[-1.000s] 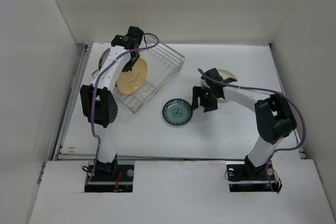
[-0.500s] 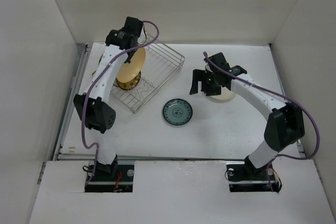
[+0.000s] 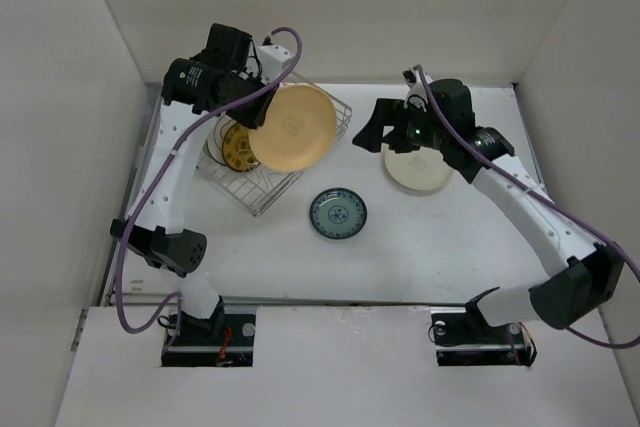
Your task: Unload the plates from the dish rack
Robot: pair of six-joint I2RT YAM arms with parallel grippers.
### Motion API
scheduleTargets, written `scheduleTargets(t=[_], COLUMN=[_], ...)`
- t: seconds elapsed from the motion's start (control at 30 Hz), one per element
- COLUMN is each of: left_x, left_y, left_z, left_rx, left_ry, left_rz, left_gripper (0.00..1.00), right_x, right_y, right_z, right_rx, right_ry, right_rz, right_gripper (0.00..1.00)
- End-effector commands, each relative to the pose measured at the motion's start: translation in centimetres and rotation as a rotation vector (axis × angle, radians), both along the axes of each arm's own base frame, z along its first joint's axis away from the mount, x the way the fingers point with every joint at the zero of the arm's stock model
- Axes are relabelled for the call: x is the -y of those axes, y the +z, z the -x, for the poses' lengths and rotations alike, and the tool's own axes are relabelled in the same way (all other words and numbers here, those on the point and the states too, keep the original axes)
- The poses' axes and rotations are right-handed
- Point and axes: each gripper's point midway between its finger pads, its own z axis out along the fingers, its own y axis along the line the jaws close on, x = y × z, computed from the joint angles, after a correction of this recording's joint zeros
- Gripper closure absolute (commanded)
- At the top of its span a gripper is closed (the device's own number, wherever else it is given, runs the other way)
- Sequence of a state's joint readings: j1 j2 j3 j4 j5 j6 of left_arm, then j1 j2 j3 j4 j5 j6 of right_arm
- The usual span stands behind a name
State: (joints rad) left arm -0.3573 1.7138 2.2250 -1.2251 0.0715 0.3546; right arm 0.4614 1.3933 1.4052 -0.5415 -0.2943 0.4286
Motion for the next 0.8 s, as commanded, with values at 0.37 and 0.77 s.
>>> scheduleTargets(t=[0.37,0.77], left_x=[8.4,4.4], left_y=[-3.1,-4.9], left_z=[6.9,1.8], left_rx=[-0.38,-0.258], left_ry=[-0.368,-0.061], left_rz=[0.29,0.089], left_gripper=[1.0,0.17], right_x=[-6.1,-2.5], right_y=[2.1,-0.3], right_z=[-0.9,-2.6], right_rx=[0.111,0.016], right_ry=[0.148,-0.103], right_rz=[-0.151,-0.052], right_gripper=[0.32,1.0])
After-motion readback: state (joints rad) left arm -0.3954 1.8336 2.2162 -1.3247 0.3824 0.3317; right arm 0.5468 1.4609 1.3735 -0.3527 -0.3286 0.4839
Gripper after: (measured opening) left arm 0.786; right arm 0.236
